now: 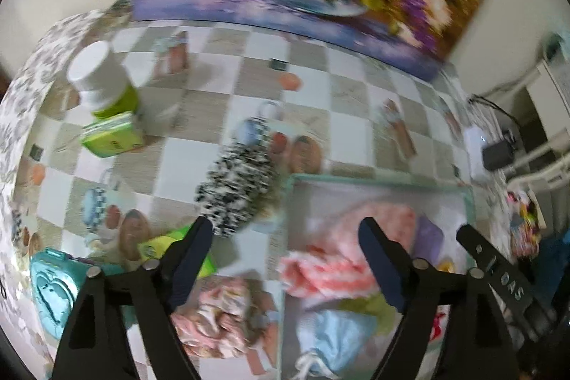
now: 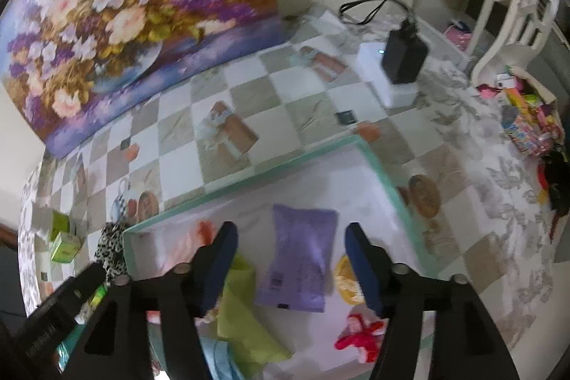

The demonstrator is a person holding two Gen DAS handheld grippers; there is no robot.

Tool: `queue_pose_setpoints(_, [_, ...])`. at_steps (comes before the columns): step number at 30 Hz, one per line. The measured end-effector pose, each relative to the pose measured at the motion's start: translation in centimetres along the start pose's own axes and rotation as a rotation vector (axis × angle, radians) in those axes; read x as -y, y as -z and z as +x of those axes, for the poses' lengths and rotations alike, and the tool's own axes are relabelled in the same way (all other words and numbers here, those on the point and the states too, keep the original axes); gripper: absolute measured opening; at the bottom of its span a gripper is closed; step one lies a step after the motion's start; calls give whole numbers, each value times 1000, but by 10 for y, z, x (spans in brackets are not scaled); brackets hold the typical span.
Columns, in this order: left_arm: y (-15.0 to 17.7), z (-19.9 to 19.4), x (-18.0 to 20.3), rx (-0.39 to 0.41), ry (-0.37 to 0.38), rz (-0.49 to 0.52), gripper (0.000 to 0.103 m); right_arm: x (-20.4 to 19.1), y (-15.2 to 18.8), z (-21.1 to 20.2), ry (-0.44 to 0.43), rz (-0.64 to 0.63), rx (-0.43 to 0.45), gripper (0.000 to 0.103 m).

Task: Organize soft objects
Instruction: 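Move the left tool to the green gum pack while the right tool reaches the leopard scrunchie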

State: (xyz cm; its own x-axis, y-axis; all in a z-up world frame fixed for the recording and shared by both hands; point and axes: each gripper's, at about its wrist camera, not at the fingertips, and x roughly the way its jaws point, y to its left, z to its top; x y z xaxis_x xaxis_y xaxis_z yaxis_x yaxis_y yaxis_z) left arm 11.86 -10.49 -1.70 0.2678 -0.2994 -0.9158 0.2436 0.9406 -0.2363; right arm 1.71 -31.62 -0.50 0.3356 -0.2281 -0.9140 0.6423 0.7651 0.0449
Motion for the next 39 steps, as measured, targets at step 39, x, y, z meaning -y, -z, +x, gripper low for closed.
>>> queue_pose_setpoints(39, [-28,-59,-161,287,-242,-252,98,-127,30,-6,-195,-261,41,103])
